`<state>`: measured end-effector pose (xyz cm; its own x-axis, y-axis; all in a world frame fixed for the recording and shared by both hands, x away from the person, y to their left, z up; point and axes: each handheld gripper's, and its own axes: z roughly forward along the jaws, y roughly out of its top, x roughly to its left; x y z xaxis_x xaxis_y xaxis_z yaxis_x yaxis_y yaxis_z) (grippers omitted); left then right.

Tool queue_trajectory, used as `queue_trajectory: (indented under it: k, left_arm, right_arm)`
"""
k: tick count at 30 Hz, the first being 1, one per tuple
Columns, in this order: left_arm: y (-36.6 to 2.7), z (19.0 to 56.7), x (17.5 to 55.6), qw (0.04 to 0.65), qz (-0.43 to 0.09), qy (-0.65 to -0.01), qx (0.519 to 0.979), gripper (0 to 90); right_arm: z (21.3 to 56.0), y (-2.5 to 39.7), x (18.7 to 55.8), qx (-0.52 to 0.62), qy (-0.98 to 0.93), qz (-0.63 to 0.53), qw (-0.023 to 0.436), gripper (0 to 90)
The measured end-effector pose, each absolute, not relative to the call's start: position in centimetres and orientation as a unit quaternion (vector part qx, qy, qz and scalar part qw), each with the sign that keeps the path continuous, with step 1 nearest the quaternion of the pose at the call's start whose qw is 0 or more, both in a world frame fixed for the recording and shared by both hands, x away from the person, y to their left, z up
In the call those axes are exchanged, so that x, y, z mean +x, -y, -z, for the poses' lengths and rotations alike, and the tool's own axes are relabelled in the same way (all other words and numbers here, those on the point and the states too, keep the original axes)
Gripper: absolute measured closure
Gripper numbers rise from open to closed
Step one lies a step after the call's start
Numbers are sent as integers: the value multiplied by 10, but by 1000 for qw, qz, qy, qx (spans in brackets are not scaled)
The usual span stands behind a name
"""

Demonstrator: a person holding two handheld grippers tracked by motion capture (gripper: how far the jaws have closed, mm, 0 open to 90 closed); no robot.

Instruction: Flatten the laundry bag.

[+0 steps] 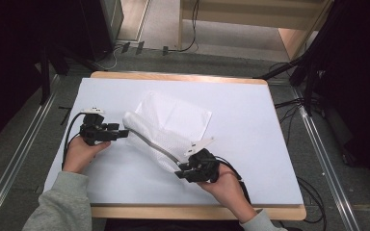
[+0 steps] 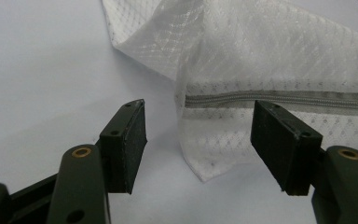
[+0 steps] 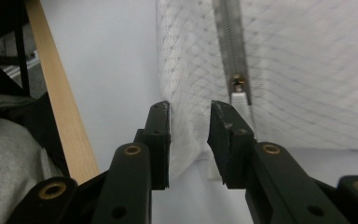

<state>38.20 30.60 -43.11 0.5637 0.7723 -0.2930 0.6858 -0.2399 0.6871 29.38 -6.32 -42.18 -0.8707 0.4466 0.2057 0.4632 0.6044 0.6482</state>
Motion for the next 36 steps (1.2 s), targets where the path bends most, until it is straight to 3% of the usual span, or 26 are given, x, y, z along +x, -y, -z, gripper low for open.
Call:
queue_trajectory:
  k: [11, 14, 20, 21, 24, 28, 36]
  left_arm:
    - [-302, 436, 388, 408, -49, -458, 788, 395]
    - [-302, 438, 390, 411, -40, -459, 786, 416]
    - [-296, 438, 396, 384, -21, -461, 799, 549]
    - [-296, 438, 397, 384, -15, -461, 800, 641]
    - [-296, 438, 398, 384, -4, -463, 799, 716]
    - [-296, 436, 396, 387, 1, -457, 801, 900]
    - [-292, 431, 390, 388, 5, -449, 805, 900]
  right_arm:
    - [420, 111, 317, -310, 864, 396, -39, 495]
    - [424, 114, 324, -321, 859, 395, -42, 493]
    - [435, 120, 346, -343, 849, 399, -54, 499]
    - [439, 121, 352, -352, 844, 400, -60, 499]
    - [443, 122, 358, -362, 840, 400, -60, 499]
    - [451, 124, 370, -379, 834, 395, -67, 504]
    - [459, 125, 389, -406, 824, 387, -84, 541]
